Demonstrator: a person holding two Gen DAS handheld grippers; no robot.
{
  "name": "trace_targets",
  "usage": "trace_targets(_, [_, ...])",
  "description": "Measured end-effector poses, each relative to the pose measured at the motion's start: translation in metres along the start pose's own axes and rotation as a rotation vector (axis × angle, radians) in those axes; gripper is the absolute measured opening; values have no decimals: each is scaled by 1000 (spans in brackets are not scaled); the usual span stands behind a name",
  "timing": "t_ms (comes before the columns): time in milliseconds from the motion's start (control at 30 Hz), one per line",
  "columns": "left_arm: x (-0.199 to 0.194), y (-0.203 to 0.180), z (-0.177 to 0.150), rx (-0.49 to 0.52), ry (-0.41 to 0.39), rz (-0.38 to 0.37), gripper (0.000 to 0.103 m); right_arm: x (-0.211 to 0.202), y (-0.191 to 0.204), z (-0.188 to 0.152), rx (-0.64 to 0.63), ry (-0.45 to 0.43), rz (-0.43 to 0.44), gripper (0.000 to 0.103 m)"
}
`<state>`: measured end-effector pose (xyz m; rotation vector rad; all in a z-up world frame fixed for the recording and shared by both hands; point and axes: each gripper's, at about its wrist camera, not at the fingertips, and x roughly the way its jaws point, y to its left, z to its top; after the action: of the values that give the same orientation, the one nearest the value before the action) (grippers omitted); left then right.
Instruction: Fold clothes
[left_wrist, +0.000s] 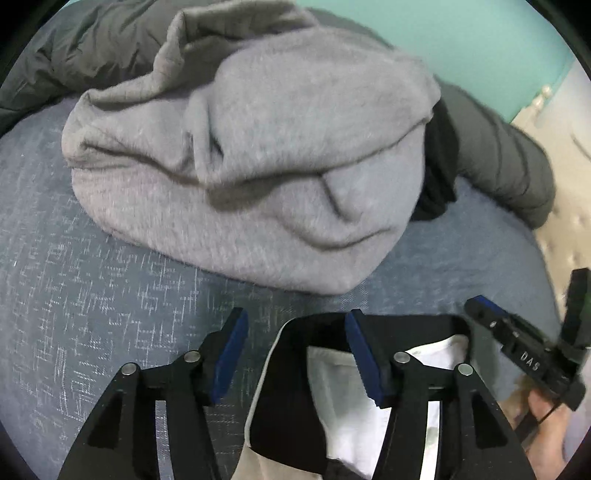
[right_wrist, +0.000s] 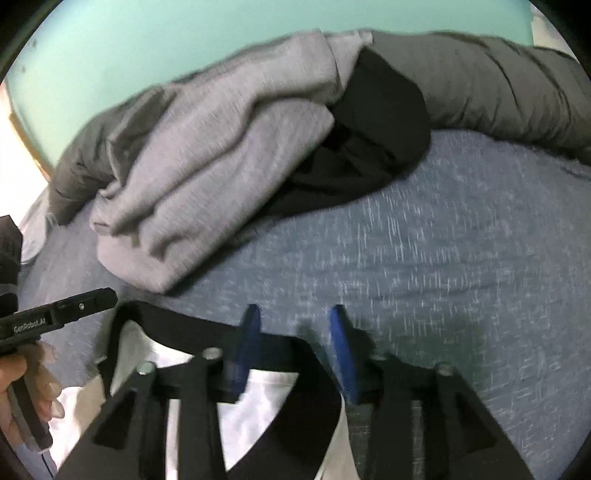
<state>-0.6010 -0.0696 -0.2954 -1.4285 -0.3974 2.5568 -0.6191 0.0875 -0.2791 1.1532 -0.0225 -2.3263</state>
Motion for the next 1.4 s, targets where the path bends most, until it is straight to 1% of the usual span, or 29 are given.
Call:
trace_targets(67, [-12, 3, -1, 17, -16, 9, 60, -11, -2, 0, -17, -13, 10, 41])
trace_targets(100, [-19, 9, -2, 21, -17, 13, 60, -17, -7, -1, -10, -15, 33, 41])
trace_targets(167, [-35, 23, -6, 23, -17, 21, 60, -30, -21, -9, 9, -14, 52, 41])
trace_targets(300, [-61, 50, -19, 19, 4, 46, 60, -62, -56, -35, 33, 21, 39, 41])
trace_targets(400, [-82, 69, -43, 28, 18, 75, 60, -91, -81, -57, 55, 41, 27, 41])
trace_targets(500, [-104, 88, -70, 35, 43, 92, 60, -122, -103, -87, 67, 57, 20, 48])
trace_targets(533, [-111, 94, -79, 38, 51, 97, 60, -130, -111, -99, 86, 69, 27, 53])
trace_targets(700, [-131, 119, -117, 28, 81, 114, 60, -150, -133, -150, 151, 136, 49, 54])
trace_targets(767, [-138, 131, -130, -5, 90, 111, 60, -152, -139, -165, 181, 154, 64, 54])
trace_targets(833, [-143, 144, -143, -41, 99, 107, 60, -154, -143, -176, 208, 165, 75, 54])
trace_targets(967, [-139, 152, -153, -71, 110, 87, 60, -154, -149, -189, 271, 178, 111, 54])
trace_targets(1000, [-138, 153, -155, -77, 112, 82, 60, -152, -150, -190, 279, 183, 115, 52])
trace_targets(1033, [-137, 155, -157, -84, 115, 77, 60, -150, -150, -191, 283, 186, 117, 45])
trace_targets(1067, [-136, 157, -160, -91, 118, 72, 60, -148, -150, -193, 286, 192, 123, 41])
trace_targets(1100, [-134, 158, -162, -97, 120, 67, 60, -146, -150, -194, 285, 202, 120, 40])
trace_targets(1133, [-132, 160, -163, -105, 126, 61, 59, -143, -151, -196, 284, 213, 115, 30])
trace_targets(1167, [-129, 160, -164, -112, 129, 55, 59, -141, -151, -197, 286, 214, 115, 24])
trace_targets(1200, [-126, 160, -165, -119, 130, 49, 57, -140, -151, -198, 293, 206, 121, 24])
trace_targets(1233, [-124, 160, -165, -117, 132, 47, 52, -140, -152, -199, 299, 197, 125, 24])
trace_targets(1267, [-121, 159, -165, -112, 134, 46, 46, -141, -152, -199, 297, 188, 128, 21])
trace_targets(1300, [-119, 158, -164, -107, 133, 44, 45, -141, -152, -198, 294, 179, 131, 18])
trace_targets(1333, [-118, 157, -163, -103, 132, 41, 40, -141, -151, -198, 288, 173, 131, 16])
trace_targets(1367, [-117, 157, -162, -97, 130, 46, 31, -142, -151, -197, 280, 167, 128, 15])
trace_targets(1400, [-116, 158, -161, -96, 128, 47, 26, -142, -151, -195, 276, 158, 125, 14])
